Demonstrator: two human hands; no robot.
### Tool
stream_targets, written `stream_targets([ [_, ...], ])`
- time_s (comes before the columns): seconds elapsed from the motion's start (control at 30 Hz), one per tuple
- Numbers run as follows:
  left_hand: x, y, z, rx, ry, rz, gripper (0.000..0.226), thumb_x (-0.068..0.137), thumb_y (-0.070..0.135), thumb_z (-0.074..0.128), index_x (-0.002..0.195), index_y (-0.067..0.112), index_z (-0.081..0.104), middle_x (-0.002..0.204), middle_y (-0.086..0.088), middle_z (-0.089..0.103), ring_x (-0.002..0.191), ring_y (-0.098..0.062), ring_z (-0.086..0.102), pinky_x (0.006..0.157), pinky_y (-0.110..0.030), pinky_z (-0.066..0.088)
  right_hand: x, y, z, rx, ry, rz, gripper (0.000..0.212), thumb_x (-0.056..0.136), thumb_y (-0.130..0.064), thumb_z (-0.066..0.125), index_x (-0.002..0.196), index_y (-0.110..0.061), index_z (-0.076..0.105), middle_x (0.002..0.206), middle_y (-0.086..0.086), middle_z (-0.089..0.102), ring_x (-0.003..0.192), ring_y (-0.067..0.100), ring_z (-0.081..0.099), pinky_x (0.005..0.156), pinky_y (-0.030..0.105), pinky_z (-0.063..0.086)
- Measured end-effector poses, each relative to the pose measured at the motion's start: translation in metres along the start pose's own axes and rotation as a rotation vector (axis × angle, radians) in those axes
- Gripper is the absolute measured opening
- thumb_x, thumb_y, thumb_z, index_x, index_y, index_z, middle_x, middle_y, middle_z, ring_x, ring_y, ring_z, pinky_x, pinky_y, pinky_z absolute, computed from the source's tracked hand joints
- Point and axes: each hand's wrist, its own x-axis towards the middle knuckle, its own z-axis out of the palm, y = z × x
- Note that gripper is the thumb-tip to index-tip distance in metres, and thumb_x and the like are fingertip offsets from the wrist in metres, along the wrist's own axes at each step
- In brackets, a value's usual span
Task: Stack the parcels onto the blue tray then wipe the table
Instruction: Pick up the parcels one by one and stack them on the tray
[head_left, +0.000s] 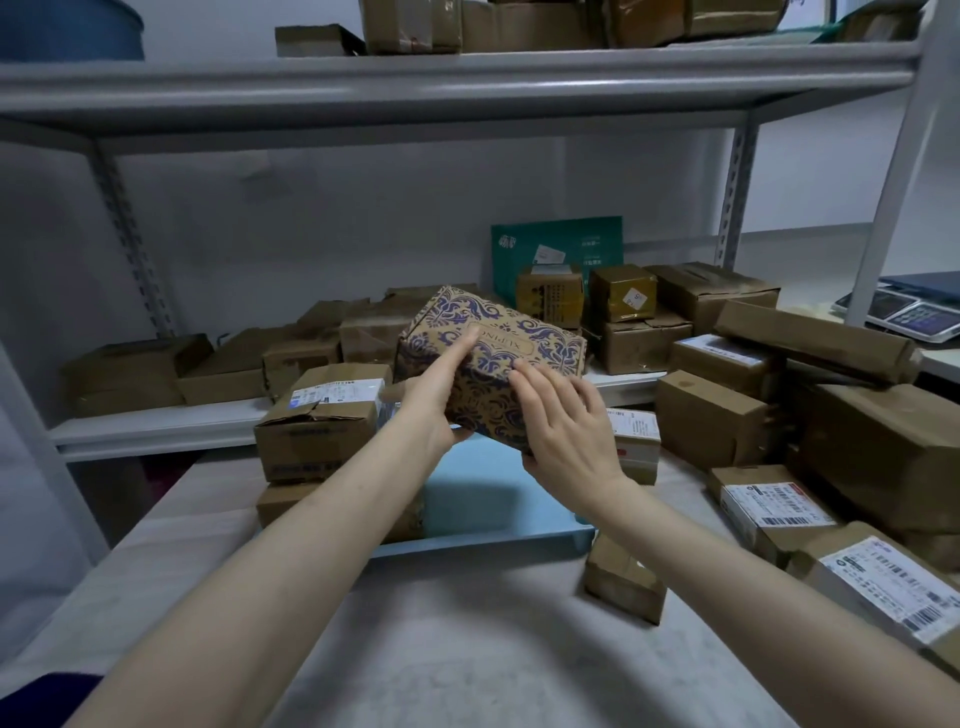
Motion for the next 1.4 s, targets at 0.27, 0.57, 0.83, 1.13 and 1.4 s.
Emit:
stream_targets([
  [0.27, -0.01, -0.009, -0.021, 0.021, 0.087, 0.161, 0.065, 0.058, 0.018, 0.085, 0.115, 0.01, 0.054, 0.099, -0.007, 0.069, 0.086, -0.021, 0.066, 0.075, -0.038, 0.056, 0.006, 0.003, -0.013, 0.27, -0.022, -0.067, 0.03, 0.092, -0.034, 0.051, 0.108, -0.011, 0.065, 0.111, 0.005, 0.065, 0.095, 0.027, 0.062, 0.077, 0.037, 0.046],
  [0.57, -0.011, -0.006, -0.034, 0.21, -0.136, 0.425, 0.073, 0.058, 0.002, 0.084, 0.12, 0.014, 0.049, 0.111, -0.005, 0.065, 0.104, -0.026, 0.065, 0.089, -0.048, 0.055, 0.027, 0.032, -0.02, 1.13, -0.502, 0.869, 0.088, 0.076, -0.036, 0.079, 0.146, -0.015, 0.029, 0.145, 0.007, 0.043, 0.124, 0.02, 0.049, 0.096, 0.037, 0.048],
  [0.83, -0.022, -0.006, -0.028, 0.684, -0.261, 0.741, 0.106, 0.055, 0.014, 0.09, 0.141, 0.027, 0.029, 0.135, 0.005, 0.048, 0.125, -0.014, 0.047, 0.105, -0.043, 0.043, 0.021, 0.033, -0.013, 1.403, -0.677, 0.895, 0.057, 0.075, 0.009, 0.073, 0.12, -0.016, 0.049, 0.115, 0.004, 0.066, 0.112, 0.024, 0.061, 0.097, 0.045, 0.05],
  [1.13, -0.027, -0.007, -0.017, 0.755, -0.033, 0.749, 0.119, 0.058, 0.044, 0.089, 0.149, 0.023, 0.014, 0.151, -0.001, 0.031, 0.138, -0.019, 0.032, 0.114, -0.041, 0.031, 0.034, 0.001, -0.017, 1.238, -0.326, 1.054, 0.068, 0.088, -0.025, 0.068, 0.139, -0.017, 0.024, 0.117, 0.004, 0.053, 0.102, 0.017, 0.056, 0.083, 0.032, 0.051],
  [1.4, -0.034, -0.001, -0.012, 0.597, -0.223, 0.527, 0.043, 0.097, 0.029, 0.053, 0.138, 0.018, 0.049, 0.131, -0.003, 0.058, 0.121, -0.019, 0.055, 0.1, -0.044, 0.049, 0.032, 0.004, -0.018, 1.49, -0.49, 0.917, 0.09, 0.069, -0.036, 0.084, 0.141, -0.022, 0.031, 0.125, 0.001, 0.059, 0.108, 0.018, 0.063, 0.081, 0.039, 0.056],
])
